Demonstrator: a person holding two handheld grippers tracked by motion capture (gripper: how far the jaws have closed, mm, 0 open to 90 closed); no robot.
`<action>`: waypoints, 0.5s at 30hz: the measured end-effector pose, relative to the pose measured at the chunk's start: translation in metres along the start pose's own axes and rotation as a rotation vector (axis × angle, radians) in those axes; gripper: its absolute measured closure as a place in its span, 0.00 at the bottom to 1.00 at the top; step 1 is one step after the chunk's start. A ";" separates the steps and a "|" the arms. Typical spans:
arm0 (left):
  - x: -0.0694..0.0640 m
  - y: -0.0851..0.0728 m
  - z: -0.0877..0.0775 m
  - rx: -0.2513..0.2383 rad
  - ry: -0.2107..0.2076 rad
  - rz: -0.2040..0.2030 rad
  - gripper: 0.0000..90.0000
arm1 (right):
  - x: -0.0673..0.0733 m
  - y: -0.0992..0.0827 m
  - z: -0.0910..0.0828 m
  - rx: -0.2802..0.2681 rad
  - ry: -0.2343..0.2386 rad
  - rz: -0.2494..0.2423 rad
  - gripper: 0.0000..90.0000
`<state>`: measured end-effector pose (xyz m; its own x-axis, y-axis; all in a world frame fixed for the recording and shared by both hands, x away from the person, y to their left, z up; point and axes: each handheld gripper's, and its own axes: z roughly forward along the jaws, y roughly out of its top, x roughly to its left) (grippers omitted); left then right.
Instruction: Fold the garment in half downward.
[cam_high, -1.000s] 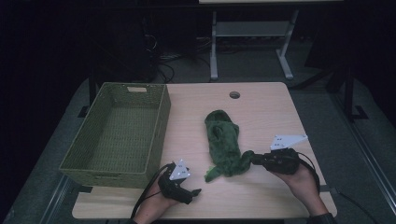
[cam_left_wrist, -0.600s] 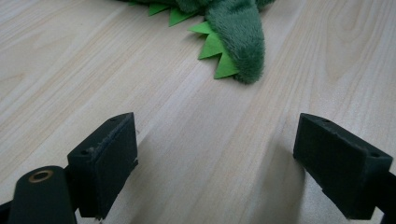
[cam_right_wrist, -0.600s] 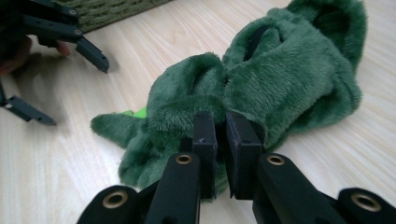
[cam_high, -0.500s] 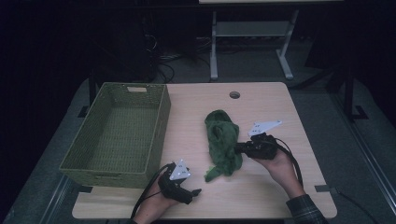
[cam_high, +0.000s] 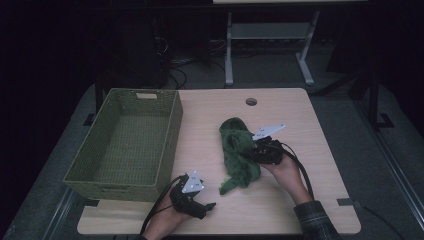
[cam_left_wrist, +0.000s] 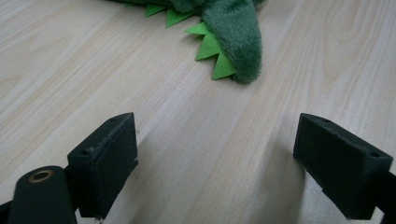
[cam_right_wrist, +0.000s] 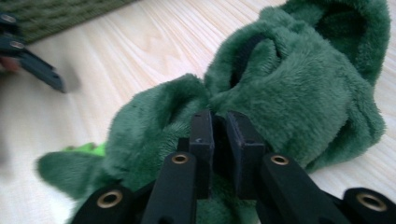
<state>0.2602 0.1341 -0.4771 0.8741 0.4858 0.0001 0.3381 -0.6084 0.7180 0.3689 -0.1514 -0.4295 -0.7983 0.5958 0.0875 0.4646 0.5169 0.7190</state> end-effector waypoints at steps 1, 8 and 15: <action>0.000 0.000 0.000 0.005 -0.001 0.005 0.14 | -0.001 0.000 0.002 0.000 -0.003 0.001 0.86; 0.000 0.000 0.000 0.004 -0.001 0.005 0.14 | -0.009 0.005 -0.001 -0.078 -0.035 0.030 0.82; -0.001 0.001 0.001 0.001 0.003 -0.004 0.14 | -0.014 0.001 -0.022 -0.119 -0.060 0.040 0.77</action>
<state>0.2602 0.1326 -0.4770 0.8716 0.4902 -0.0008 0.3422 -0.6072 0.7171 0.3721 -0.1729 -0.4146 -0.7541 0.6520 0.0790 0.4440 0.4176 0.7928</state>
